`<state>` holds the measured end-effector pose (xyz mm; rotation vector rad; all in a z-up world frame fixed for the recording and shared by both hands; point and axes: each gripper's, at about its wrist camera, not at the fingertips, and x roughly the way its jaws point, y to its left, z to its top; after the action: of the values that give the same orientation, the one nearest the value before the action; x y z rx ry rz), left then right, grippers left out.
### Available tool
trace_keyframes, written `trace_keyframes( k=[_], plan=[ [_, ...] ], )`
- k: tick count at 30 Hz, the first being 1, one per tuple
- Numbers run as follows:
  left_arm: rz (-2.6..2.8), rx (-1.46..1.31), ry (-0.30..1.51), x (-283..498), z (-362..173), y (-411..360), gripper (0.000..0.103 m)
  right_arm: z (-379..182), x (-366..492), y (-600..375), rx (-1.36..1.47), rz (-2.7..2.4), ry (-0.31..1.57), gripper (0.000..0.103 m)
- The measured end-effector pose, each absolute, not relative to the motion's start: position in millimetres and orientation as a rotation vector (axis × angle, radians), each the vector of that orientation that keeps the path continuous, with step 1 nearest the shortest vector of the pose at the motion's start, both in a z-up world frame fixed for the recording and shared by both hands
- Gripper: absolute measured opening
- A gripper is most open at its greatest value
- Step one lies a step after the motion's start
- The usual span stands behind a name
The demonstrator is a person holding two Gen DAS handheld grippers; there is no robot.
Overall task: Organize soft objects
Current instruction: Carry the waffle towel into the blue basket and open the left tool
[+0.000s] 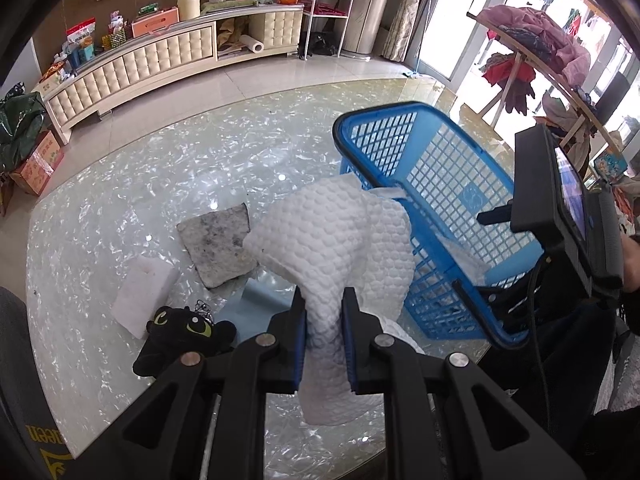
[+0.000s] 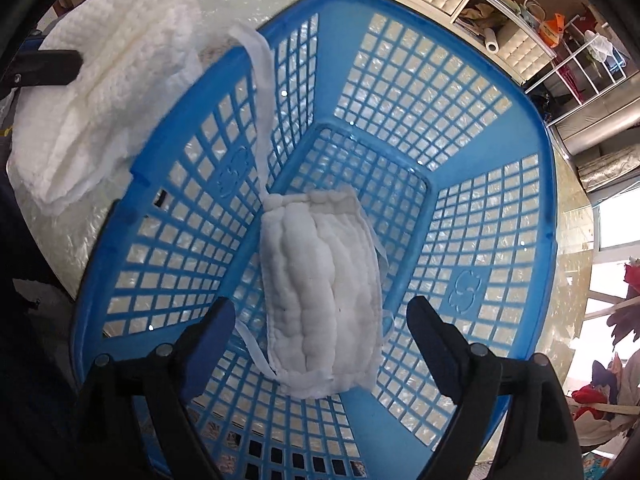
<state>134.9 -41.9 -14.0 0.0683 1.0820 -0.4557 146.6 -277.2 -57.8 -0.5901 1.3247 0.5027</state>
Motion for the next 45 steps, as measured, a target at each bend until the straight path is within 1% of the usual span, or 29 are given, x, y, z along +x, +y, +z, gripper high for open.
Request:
trace_keyframes(
  k=[7,10,16,21,32,45],
  plan=[
    [-0.472,0.07,1.05,131.0,-3.3,-46.9,0.014,-40.3,153.5,-269.1,-0.538,0.489,1.302,0.087],
    [-0.477,0.076,1.032,127.8,2.4,-49.7,0.014,-30.0,154.3,-272.7,-0.495,0.484,1.292,0.091],
    [-0.461,0.119,0.986,122.5,19.9,-55.4,0.014,-11.4,143.1,-285.5,-0.474,0.459,1.259,0.092],
    [-0.495,0.121,0.983,122.0,29.2,-66.3,0.014,5.3,133.5,-301.7,-0.433,0.439,1.22,0.092],
    [-0.556,0.201,0.986,125.2,39.7,-108.4,0.014,11.6,123.6,-337.7,-0.331,0.372,1.148,0.092],
    [-0.653,0.382,1.007,150.3,24.8,-147.2,0.014,6.5,116.7,-361.1,-0.213,0.293,1.119,0.092]
  ],
)
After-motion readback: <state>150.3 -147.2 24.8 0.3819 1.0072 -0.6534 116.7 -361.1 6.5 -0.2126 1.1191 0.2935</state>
